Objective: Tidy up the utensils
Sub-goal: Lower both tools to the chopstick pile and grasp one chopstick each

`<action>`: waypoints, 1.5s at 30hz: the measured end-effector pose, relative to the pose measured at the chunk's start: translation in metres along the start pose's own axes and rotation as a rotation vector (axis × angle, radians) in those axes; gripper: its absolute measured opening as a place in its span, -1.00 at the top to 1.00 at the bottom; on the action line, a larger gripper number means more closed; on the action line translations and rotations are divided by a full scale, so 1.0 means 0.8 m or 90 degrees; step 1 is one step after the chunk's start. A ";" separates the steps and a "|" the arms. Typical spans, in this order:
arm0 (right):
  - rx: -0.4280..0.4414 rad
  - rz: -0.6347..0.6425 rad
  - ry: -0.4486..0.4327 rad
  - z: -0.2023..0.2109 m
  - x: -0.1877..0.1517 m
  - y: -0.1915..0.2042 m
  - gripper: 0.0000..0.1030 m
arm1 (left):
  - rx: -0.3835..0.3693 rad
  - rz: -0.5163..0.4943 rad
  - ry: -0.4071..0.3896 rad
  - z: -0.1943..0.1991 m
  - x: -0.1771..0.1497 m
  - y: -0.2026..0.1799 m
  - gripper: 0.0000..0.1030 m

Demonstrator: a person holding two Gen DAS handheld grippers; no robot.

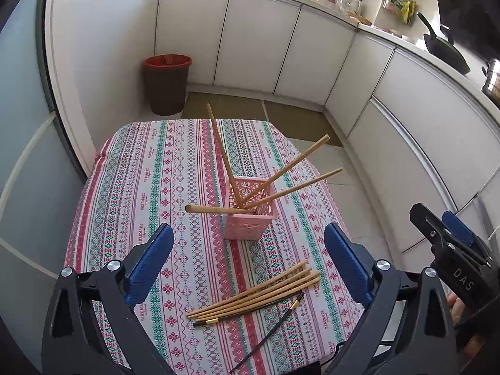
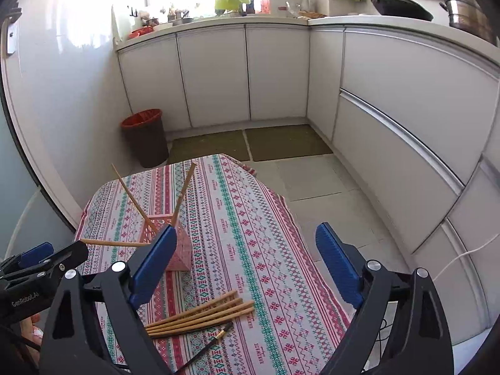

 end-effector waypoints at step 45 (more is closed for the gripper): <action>-0.066 -0.085 0.171 -0.048 -0.165 -0.155 -0.79 | 0.041 -0.292 0.275 -0.273 -0.118 -0.127 0.61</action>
Point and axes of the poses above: each gripper's, at about its wrist camera, not at the fingertips, and z roughly against the way its jaws point, y to its left, x to its top, the point moved 2 cm from there along -z, roughly the way its jaws point, and after that the axes turned 3 degrees about x, right-handed, at the moved point
